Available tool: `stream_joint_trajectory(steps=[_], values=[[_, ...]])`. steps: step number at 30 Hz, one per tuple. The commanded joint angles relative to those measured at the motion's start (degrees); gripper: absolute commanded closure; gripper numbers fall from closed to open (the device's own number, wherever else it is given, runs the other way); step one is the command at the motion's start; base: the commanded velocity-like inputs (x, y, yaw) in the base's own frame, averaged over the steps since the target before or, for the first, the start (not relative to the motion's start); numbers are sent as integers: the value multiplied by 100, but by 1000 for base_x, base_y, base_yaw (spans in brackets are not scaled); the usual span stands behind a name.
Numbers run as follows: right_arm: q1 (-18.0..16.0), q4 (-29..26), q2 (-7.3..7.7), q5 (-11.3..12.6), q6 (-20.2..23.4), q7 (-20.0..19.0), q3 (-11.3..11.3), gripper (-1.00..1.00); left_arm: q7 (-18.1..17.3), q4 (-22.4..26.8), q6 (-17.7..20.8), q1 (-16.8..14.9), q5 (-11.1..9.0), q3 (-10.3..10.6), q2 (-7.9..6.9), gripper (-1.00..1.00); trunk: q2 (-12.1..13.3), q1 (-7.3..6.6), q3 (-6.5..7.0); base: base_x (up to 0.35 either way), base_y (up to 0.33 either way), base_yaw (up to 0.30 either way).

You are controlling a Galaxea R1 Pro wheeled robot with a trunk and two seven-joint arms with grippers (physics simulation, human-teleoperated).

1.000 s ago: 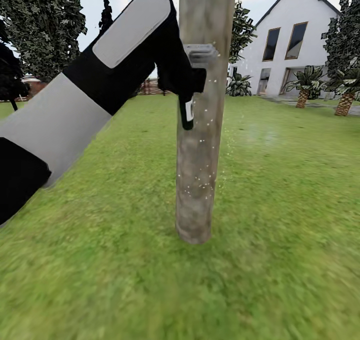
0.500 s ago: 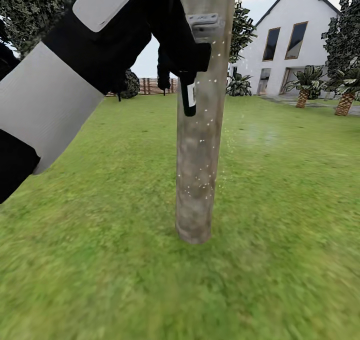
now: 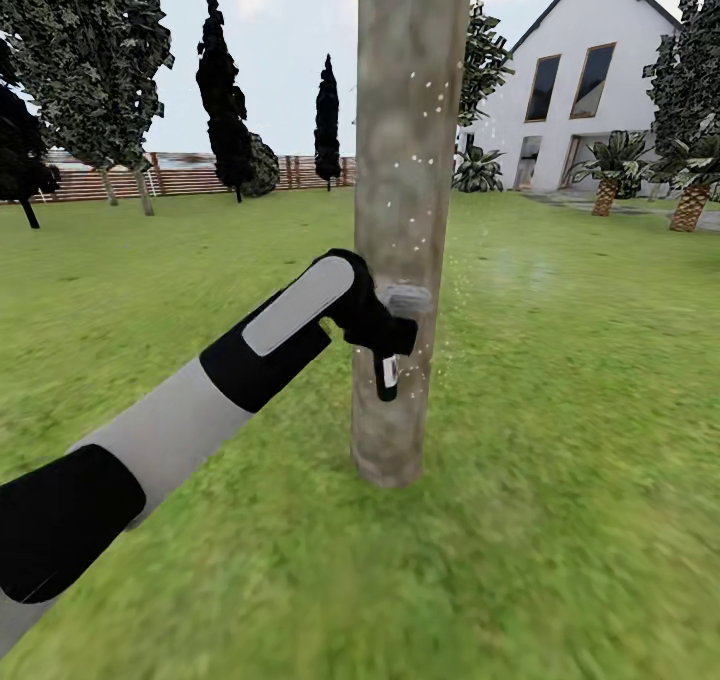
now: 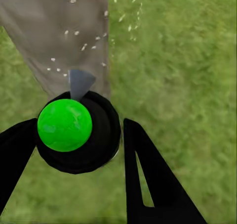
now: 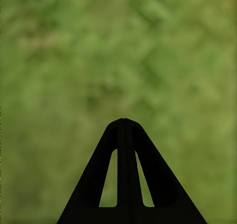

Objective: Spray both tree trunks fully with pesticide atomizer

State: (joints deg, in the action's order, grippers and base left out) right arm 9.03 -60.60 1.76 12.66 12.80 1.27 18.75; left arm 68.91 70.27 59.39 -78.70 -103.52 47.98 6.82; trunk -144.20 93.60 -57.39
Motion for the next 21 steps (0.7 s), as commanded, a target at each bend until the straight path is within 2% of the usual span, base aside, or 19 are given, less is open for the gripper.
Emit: stream_joint_trajectory(steps=[1, 3, 5, 7, 10, 12, 13, 14, 17, 21], values=[[2, -13, 2, 52, 29, 13, -3, 100, 52, 165, 28, 341, 272, -8, 2, 100, -3, -2, -4, 0, 0, 0], [2, -13, 5, 52, 29, 13, -3, 100, 47, 346, 29, 769, 493, -13, -2, 100, -3, -2, -4, 0, 0, 0], [2, -13, 7, 53, 27, 10, 1, 100, 45, 543, 29, 1182, 589, -16, -23, 100, -3, -2, -4, 0, 0, 0], [2, -13, 12, 53, 24, 6, 10, 100, 47, 797, 29, 1669, 640, -14, -135, 100, -3, -2, -4, 0, 0, 0], [2, -13, 23, 51, 21, 5, 14, 100, 47, 902, 29, 2123, 708, 3, -296, 100, -3, -2, -4, 0, 0, 0], [2, -13, 29, 52, 21, 5, 14, 100, 26, 918, 36, 2312, 1053, 9, -345, 100, -3, -2, -4, 0, 0, 0], [2, -13, 36, 52, 21, 5, 19, 100, 11, 923, 41, 2398, 1329, 13, -364, 100, -3, -2, -4, 0, 0, 0], [2, -12, 42, 52, 19, 5, 20, 100, 4, 924, 43, 2477, 1462, 15, -371, 100, -3, -2, -4, 0, 0, 0], [8, -12, 50, 50, 7, 3, 67, 100, -129, 908, 44, 2735, 1680, 17, -416, 100, -3, -2, -4, 0, 0, 0], [11, -12, 49, 45, -3, -25, 293, 100, -207, 912, 38, 2994, 1730, 10, -560, 100, -3, -2, -4, 0, 0, 0]])
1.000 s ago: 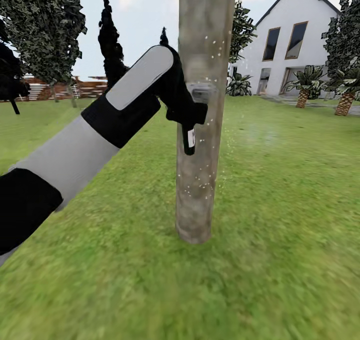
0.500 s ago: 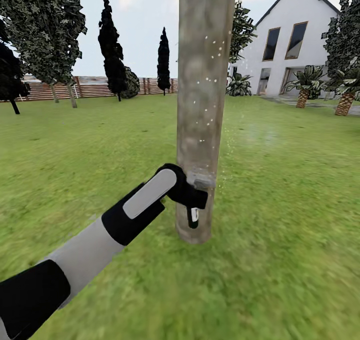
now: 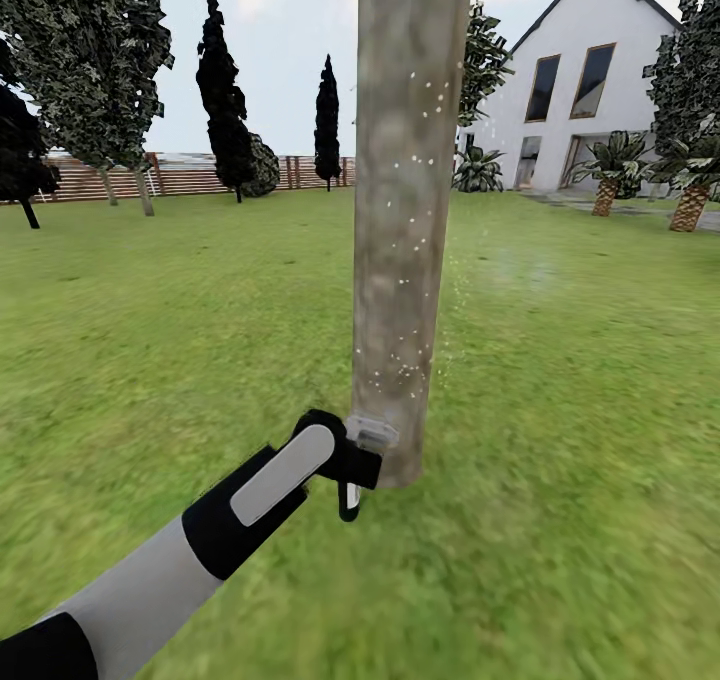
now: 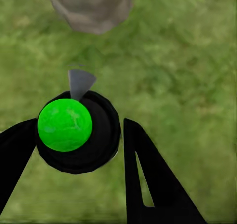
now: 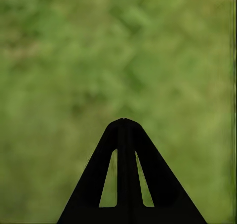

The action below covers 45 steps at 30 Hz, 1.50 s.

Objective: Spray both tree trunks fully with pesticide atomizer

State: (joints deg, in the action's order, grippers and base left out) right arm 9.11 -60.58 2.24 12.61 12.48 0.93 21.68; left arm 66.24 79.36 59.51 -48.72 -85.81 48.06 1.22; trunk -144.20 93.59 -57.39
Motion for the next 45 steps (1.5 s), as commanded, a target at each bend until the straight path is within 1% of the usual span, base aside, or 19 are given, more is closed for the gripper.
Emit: stream_joint_trajectory(steps=[1, 4, 5, 6, 9, 13, 16, 19, 22, 25, 28, 30, 31, 32, 33, 35, 36, 39, 45], values=[[3, -14, 6, 49, 28, 4, 29, 100, 45, 4, 26, 70, -37, -8, -52, 100, -3, -1, -5, 0, 0, 0], [3, -13, 18, 49, 30, -3, 69, 100, -169, 8, 20, 131, -34, -41, -251, 100, -3, -1, -5, 0, 0, 0], [3, -14, 23, 49, 33, -4, 84, 100, -270, 9, 19, 141, -33, -50, -353, 100, -3, -1, -5, 0, 0, 0], [3, -15, 27, 49, 34, -6, 91, 100, -314, 9, 18, 145, -33, -53, -401, 100, -3, -1, -5, 0, 0, 0], [3, -15, 38, 43, 41, -16, 116, 100, -377, 14, 19, 151, -33, -58, -493, 100, -3, -1, -5, 0, 0, 0], [3, -15, 129, 35, 44, -50, 124, 100, -452, 16, 24, 152, -33, -67, -578, 100, -3, -1, -5, 0, 27, 0], [3, -13, 147, 13, 49, -350, 125, 100, -732, 11, 21, 153, -33, -68, -732, 100, -3, -1, -5, 0, 215, -12], [3, -8, 152, 5, 52, -501, 126, 100, -912, 5, 21, 153, -33, -68, -870, 100, -3, -1, -5, 0, 303, -111], [3, -8, 153, 5, 53, -526, 133, 100, -959, 2, 24, 153, -32, -68, -925, 100, -3, -1, -5, 2, 326, -194], [3, -8, 154, 0, 53, -529, 127, 100, -982, -5, 25, 153, -31, -66, -932, 100, -3, -1, -5, 77, 328, -130], [3, -7, 154, -3, 53, -525, 131, 100, -1141, -28, 19, 153, -8, -61, -940, 100, -3, -1, -5, 171, 305, -28], [3, -7, 157, -4, 53, -524, 133, 100, -1214, -29, 22, 153, 184, -58, -938, 100, -3, -1, -5, 205, 288, -47], [3, -7, 161, -4, 56, -524, 134, 100, -1357, -28, 22, 153, 344, -56, -938, 100, -3, -1, -5, 225, 272, -108], [6, -6, 192, -4, 57, -525, 134, 100, -1614, -33, 19, 153, 574, -53, -939, 100, -3, -1, -5, 240, 256, -152], [10, -6, 226, -4, 59, -528, 134, 100, -1771, -40, 18, 153, 727, -52, -939, 100, -3, -1, -5, 245, 245, -149], [17, -5, 284, -4, 55, -528, 134, 100, -1995, -53, 17, 153, 1034, -51, -933, 100, -3, -1, -5, 188, 157, -97], [19, -1, 298, -8, 54, -525, 134, 100, -2049, -57, 17, 153, 1118, -53, -932, 100, -3, -1, -5, 72, 56, -37], [29, 9, 302, -10, 53, -527, 134, 100, -2094, -60, 17, 153, 1188, -53, -925, 100, -3, -1, -5, 32, 31, -17], [153, 11, 309, 2, 47, -556, 134, 100, -2182, -63, 17, 153, 1212, -43, -921, 100, -3, -1, -5, 64, 238, -158]])
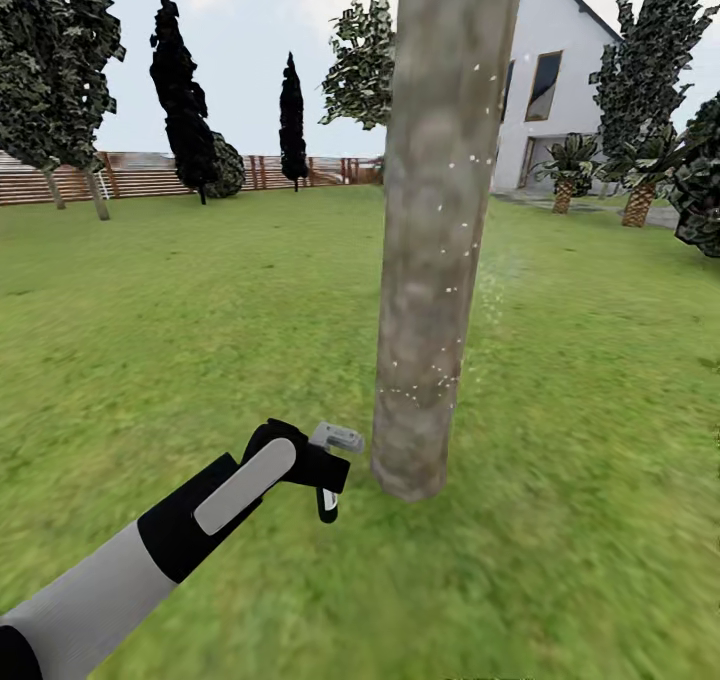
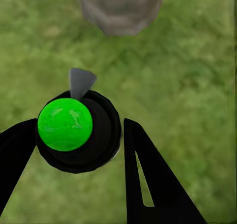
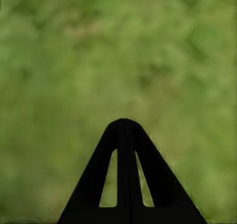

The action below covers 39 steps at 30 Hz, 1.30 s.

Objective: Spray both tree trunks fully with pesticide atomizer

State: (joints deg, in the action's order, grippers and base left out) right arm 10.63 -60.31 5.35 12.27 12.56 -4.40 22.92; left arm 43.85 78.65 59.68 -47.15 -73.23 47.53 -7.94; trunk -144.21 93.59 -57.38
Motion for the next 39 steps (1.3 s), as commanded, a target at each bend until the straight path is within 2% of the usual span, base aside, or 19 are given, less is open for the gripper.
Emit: stream_joint_trajectory(steps=[1, 13, 31, 39], values=[[5, -16, -3, 37, 37, -24, 9, 100, -11, -5, -1, -5, -44, 10, -8, 100, -2, -1, -5, 11, 324, -110], [9, -18, 1, 66, 36, -26, 11, 100, -329, -59, -1, -5, -38, 44, -15, 100, -2, -1, -5, 1, 332, -181], [9, -25, 2, 74, 44, -26, 11, 100, -350, -60, -1, -5, -33, 54, -15, 100, -2, -1, -5, 2, 333, -244], [9, -25, -14, 74, 44, -26, 4, 100, -364, -60, -1, -4, -34, 54, -25, 100, -2, -1, -5, 163, 306, -244]])
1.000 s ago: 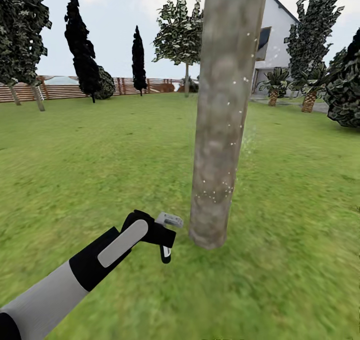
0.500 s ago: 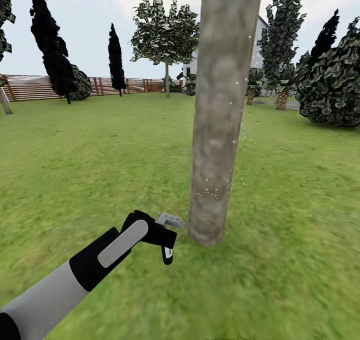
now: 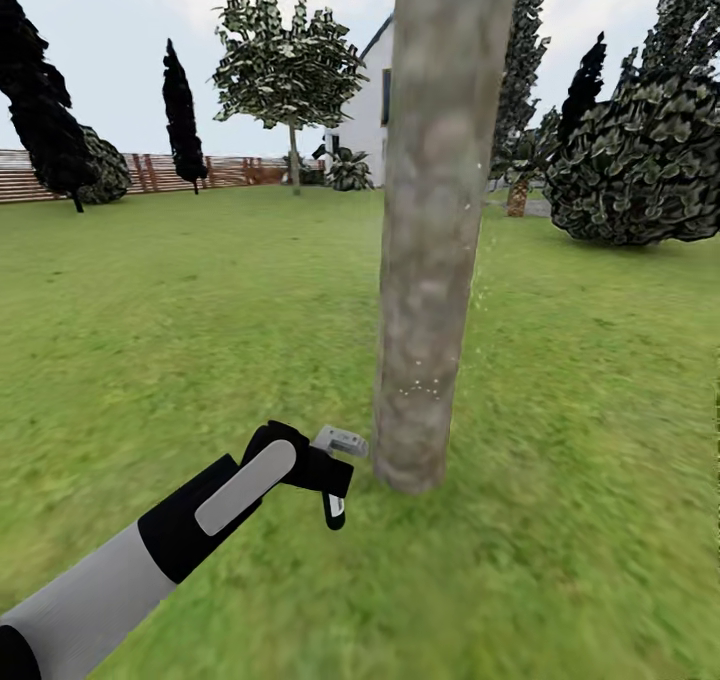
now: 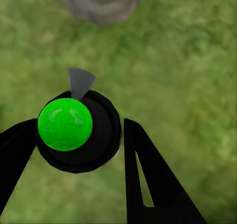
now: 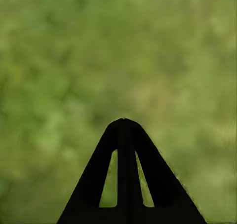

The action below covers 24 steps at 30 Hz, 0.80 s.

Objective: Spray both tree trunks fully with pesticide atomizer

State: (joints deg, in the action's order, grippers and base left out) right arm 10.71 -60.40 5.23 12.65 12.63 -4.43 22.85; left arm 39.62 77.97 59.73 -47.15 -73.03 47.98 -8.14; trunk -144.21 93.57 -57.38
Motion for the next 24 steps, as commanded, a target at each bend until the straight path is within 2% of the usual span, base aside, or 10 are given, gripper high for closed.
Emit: stream_joint_trajectory(steps=[1, 7, 14, 24], values=[[1, -16, 0, 36, 38, -23, 12, 100, 48, 8, -5, -3, -54, 9, -9, 100, -2, 1, -5, 149, 249, -242], [1, -16, 2, 36, 38, -23, 9, 100, 33, 10, -5, -2, -54, 11, -6, 100, -2, 1, -5, 39, 68, -89], [1, -16, 5, 36, 38, -23, 15, 100, -299, 10, 20, -4, -25, 44, -3, 100, -2, 1, -5, 1, 14, -14], [1, -16, 9, 36, 38, -23, 16, 100, -349, 16, 27, -4, -18, 93, -9, 100, -2, 1, -5, 48, 298, -221]])
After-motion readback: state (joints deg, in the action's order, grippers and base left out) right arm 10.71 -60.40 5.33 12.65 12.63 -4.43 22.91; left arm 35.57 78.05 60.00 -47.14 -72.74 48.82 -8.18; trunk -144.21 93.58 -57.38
